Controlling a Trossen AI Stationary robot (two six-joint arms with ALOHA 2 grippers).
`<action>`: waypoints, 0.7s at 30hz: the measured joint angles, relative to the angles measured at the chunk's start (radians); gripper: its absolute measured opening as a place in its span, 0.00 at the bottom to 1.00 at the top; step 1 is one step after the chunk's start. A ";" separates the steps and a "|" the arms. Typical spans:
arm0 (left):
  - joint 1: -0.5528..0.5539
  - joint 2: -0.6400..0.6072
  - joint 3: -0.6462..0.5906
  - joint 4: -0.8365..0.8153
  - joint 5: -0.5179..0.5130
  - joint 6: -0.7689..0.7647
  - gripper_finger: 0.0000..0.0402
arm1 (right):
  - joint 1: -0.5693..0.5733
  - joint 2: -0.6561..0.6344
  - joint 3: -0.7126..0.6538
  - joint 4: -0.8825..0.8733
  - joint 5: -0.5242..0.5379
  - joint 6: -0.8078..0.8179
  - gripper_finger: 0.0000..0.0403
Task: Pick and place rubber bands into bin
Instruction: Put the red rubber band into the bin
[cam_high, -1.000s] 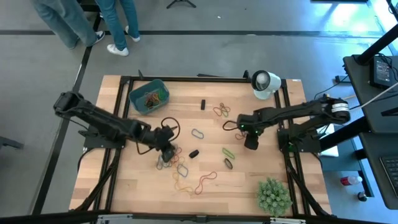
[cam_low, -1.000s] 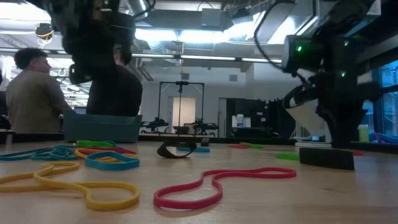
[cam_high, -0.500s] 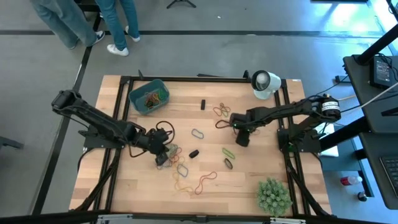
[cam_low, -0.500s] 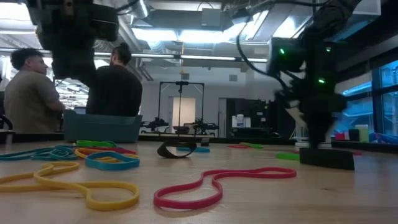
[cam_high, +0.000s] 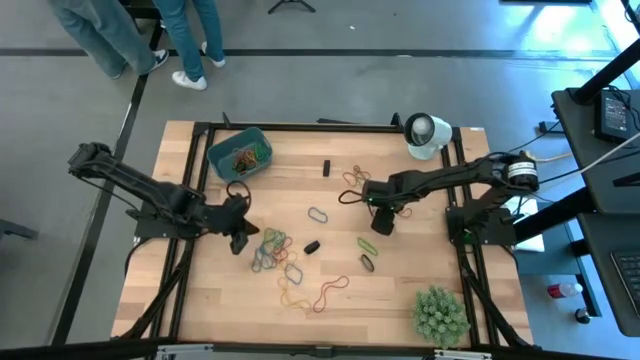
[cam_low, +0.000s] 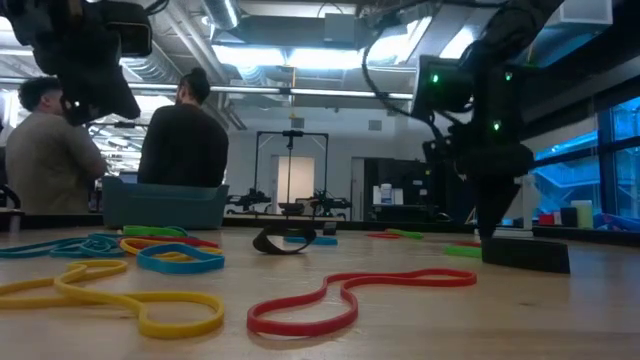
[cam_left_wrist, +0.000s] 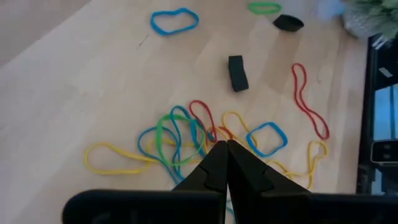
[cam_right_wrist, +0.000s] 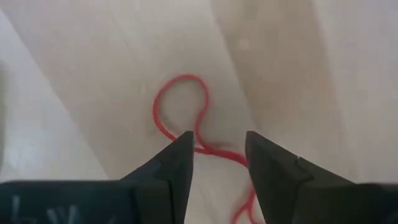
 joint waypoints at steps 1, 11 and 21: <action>0.000 -0.010 -0.002 -0.005 -0.001 0.008 0.00 | 0.000 0.017 0.000 0.004 -0.015 0.000 0.37; 0.001 -0.035 -0.002 -0.007 -0.045 0.063 0.00 | 0.004 0.113 0.035 0.000 -0.045 0.000 0.18; 0.001 -0.035 -0.002 0.020 -0.186 0.066 0.03 | 0.004 0.077 0.232 -0.011 -0.068 0.002 0.01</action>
